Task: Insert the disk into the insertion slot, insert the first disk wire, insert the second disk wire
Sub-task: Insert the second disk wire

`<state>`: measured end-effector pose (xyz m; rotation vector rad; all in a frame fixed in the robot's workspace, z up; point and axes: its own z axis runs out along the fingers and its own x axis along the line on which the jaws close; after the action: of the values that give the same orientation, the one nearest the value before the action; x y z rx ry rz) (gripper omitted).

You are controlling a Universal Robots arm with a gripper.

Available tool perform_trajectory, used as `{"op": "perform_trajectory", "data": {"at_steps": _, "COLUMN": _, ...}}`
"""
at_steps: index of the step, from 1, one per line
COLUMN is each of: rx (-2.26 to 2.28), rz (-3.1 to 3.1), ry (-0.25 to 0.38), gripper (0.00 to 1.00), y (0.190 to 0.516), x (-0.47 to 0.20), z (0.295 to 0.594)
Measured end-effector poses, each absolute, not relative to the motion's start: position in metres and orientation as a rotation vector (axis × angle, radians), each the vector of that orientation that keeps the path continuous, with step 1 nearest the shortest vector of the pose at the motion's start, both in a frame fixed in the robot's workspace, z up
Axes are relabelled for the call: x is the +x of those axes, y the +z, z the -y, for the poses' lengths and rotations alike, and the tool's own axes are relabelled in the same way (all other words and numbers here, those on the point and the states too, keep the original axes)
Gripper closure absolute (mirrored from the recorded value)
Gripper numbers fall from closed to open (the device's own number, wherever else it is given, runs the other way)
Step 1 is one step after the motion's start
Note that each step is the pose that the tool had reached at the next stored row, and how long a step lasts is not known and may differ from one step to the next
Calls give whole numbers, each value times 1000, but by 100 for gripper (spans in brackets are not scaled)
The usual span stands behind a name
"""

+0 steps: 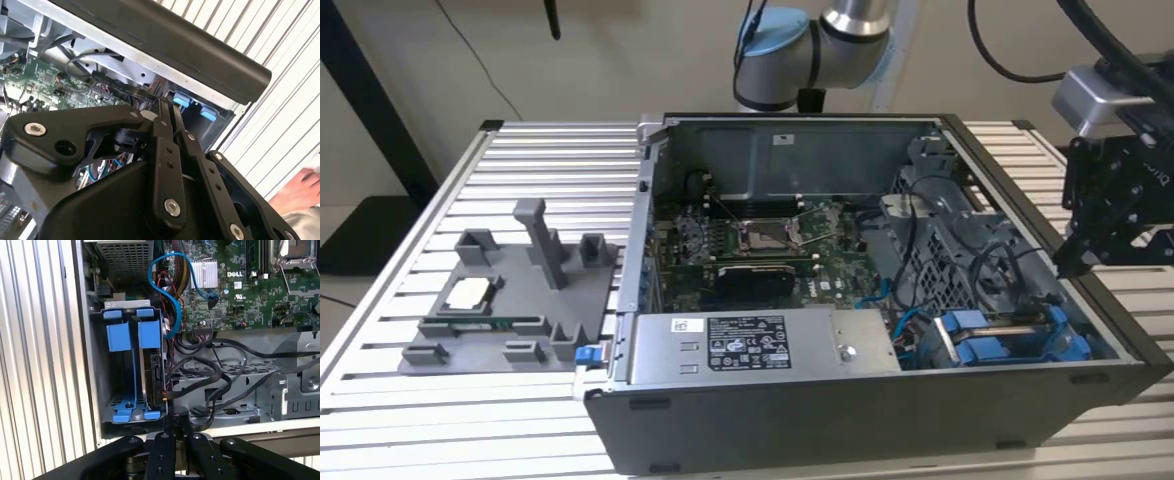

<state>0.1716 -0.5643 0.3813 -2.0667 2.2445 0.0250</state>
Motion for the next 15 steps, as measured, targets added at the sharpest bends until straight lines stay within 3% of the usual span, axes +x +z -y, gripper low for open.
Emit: {"op": "perform_trajectory", "data": {"at_steps": 15, "rx": -2071, "rz": -2250, "ry": 35, "gripper": 84, "y": 387, "x": 119, "z": 555}}
